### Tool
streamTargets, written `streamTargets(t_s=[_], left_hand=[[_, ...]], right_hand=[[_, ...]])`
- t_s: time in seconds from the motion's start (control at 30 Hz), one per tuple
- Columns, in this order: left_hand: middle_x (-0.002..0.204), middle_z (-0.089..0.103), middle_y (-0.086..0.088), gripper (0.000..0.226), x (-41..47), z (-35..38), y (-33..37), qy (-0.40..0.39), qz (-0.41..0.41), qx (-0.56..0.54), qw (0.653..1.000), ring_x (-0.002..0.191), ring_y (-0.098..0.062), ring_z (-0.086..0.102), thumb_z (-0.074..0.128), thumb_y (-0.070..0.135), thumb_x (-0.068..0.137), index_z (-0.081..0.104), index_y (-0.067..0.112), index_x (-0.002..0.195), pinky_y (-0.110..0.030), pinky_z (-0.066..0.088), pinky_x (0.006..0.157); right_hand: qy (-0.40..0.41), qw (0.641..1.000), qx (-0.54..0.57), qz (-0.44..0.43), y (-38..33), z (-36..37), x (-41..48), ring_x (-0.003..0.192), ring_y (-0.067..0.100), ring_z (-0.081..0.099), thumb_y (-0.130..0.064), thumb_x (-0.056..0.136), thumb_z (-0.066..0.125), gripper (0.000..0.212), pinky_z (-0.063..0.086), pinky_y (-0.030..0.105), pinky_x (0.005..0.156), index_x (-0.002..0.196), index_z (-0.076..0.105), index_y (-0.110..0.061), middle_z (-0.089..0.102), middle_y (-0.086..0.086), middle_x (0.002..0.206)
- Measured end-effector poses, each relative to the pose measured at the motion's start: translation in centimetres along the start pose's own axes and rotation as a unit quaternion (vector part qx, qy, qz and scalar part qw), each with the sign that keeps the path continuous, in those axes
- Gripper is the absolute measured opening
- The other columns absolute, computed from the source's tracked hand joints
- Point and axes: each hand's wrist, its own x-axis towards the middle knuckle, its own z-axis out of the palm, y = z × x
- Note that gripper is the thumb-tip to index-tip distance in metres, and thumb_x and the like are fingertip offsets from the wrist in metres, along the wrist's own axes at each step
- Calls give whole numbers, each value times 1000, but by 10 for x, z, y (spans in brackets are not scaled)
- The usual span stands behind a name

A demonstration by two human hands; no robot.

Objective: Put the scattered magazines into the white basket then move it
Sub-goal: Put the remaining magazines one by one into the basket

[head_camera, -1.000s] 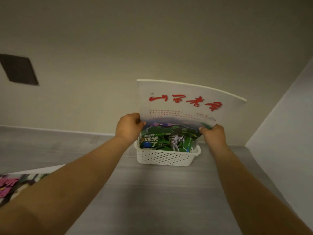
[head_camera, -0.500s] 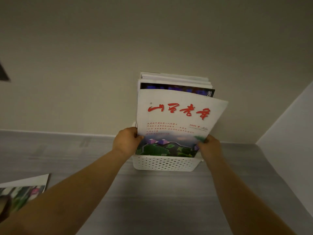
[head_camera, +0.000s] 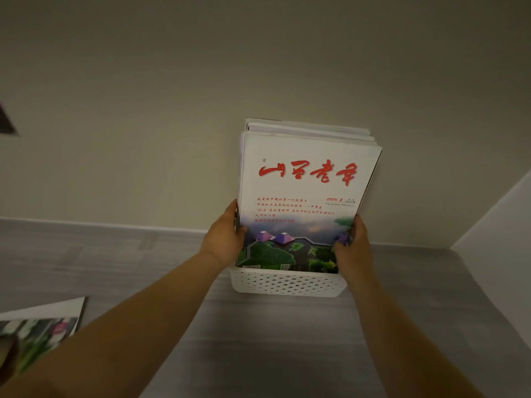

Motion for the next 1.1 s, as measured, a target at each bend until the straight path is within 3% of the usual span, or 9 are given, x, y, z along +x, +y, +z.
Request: streamTargets(t_s=[0.1, 0.23, 0.33, 0.5, 0.6, 0.73, 0.8, 0.93, 1.1], left_hand=[[142, 41, -10, 56, -15, -10, -4, -9, -17, 9, 1000, 126, -31, 43, 47, 14, 90, 22, 18, 140, -42, 38, 102], [145, 36, -6, 49, -62, -42, -34, 18, -16, 24, 999, 132, -23, 35, 48, 20, 89, 32, 19, 136, -31, 28, 108], [135, 49, -9, 37, -114, -78, -72, 61, -41, -10, 997, 125, -22, 44, 51, 13, 88, 50, 13, 124, -22, 30, 99], [115, 61, -25, 28, -201, -141, -146, 150, -156, -16, 976, 107, -38, 56, 54, -6, 81, 61, -2, 108, -29, 38, 82], [113, 60, -27, 26, -241, -174, -175, 184, -214, -3, 959, 99, -40, 57, 51, -10, 80, 62, -7, 104, -22, 42, 76], [126, 53, -24, 32, -276, -208, -212, 160, -269, 115, 943, 114, -37, 51, 50, 6, 86, 53, -1, 118, -39, 39, 94], [134, 46, -20, 43, -285, -222, -228, 140, -294, 184, 928, 121, -35, 44, 51, 18, 87, 45, 5, 126, -40, 35, 101], [136, 45, -17, 68, -295, -236, -248, 147, -317, 185, 918, 123, -37, 40, 62, 35, 78, 33, 11, 134, -44, 34, 102], [137, 44, -15, 84, -287, -246, -257, 100, -323, 231, 912, 123, -34, 40, 65, 45, 73, 21, 16, 139, -41, 38, 99]], right_hand=[[9, 998, -64, -2, -2, 0, -14, 123, 33, 43, 8, 86, 41, 52, 39, 29, 96, 135, 28, -6, 44, 16, 136], [89, 993, -71, -29, -11, 19, -53, 116, 33, 49, 12, 80, 45, 47, 42, 38, 96, 125, 43, -1, 51, 20, 125], [77, 989, -117, -36, -7, 40, -97, 119, 36, 43, 12, 76, 51, 44, 39, 46, 99, 118, 48, -1, 47, 23, 127], [-59, 981, -182, -15, 4, 82, -182, 123, 32, 39, 7, 78, 52, 36, 32, 34, 102, 113, 55, -3, 45, 20, 129], [-156, 962, -223, -30, 8, 112, -230, 121, 27, 42, 5, 78, 51, 35, 30, 29, 101, 111, 56, -5, 48, 16, 128], [-258, 925, -265, -84, 5, 149, -278, 128, 21, 36, -8, 83, 50, 39, 25, 26, 108, 122, 49, -9, 42, 11, 137], [-296, 897, -307, -114, 7, 162, -294, 135, 16, 25, -20, 88, 46, 45, 17, 22, 110, 132, 37, -16, 30, 3, 146], [-325, 826, -438, -143, 17, 172, -317, 142, 15, -2, -41, 93, 27, 54, -3, 30, 115, 141, 12, -25, 0, -1, 155], [-325, 798, -488, -141, 17, 172, -323, 142, 15, -8, -41, 94, 19, 52, -8, 32, 115, 142, 5, -25, -5, 1, 155]])
